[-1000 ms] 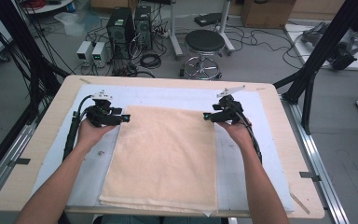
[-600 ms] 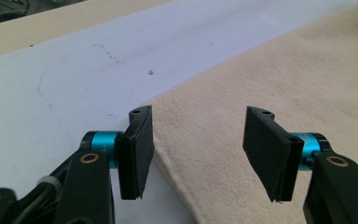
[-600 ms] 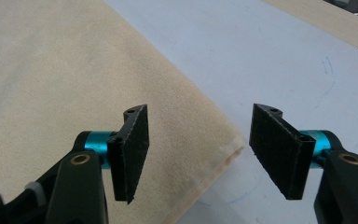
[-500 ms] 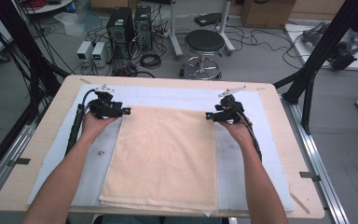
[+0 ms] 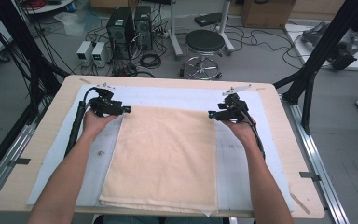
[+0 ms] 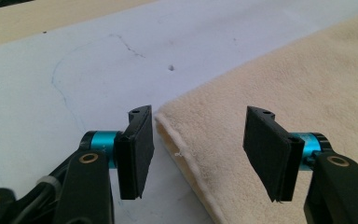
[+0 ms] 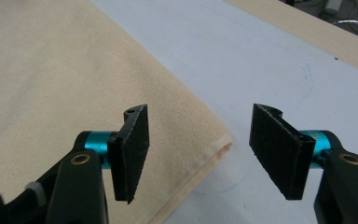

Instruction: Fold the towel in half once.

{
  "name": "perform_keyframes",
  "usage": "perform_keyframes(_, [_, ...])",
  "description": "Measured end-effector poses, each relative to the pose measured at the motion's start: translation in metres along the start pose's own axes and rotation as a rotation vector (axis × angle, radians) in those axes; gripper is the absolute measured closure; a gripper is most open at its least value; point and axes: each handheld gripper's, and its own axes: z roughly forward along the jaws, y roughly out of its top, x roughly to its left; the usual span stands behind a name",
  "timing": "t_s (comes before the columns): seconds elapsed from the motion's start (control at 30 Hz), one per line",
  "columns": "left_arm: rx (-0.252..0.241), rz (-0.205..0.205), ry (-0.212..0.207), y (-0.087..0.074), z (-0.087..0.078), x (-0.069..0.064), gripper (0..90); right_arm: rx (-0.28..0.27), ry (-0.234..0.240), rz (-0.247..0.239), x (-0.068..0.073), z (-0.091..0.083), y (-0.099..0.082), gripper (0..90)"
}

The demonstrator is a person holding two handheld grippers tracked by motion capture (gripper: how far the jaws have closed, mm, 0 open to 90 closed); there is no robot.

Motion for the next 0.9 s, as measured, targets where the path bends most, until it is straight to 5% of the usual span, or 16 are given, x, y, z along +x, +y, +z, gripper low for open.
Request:
perform_keyframes(0.3, [-0.01, 0.036, -0.032, 0.002, 0.0, -0.015, 40.8, 0.066, -0.004, -0.042, 0.007, -0.015, 0.013, 33.8])
perform_keyframes(0.37, [-0.011, 0.049, -0.027, 0.001, 0.0, -0.017, 40.8, 0.027, -0.017, -0.062, 0.011, -0.023, 0.021, 34.2])
perform_keyframes(0.43, [-0.013, 0.045, -0.024, 0.0, -0.001, -0.017, 40.3, 0.045, -0.012, -0.074, 0.011, -0.024, 0.024, 33.8])
perform_keyframes(0.9, [0.002, 0.019, 0.011, -0.007, -0.004, -0.005, 37.9, 0.13, 0.011, -0.003, 0.004, 0.028, 0.004, 30.8])
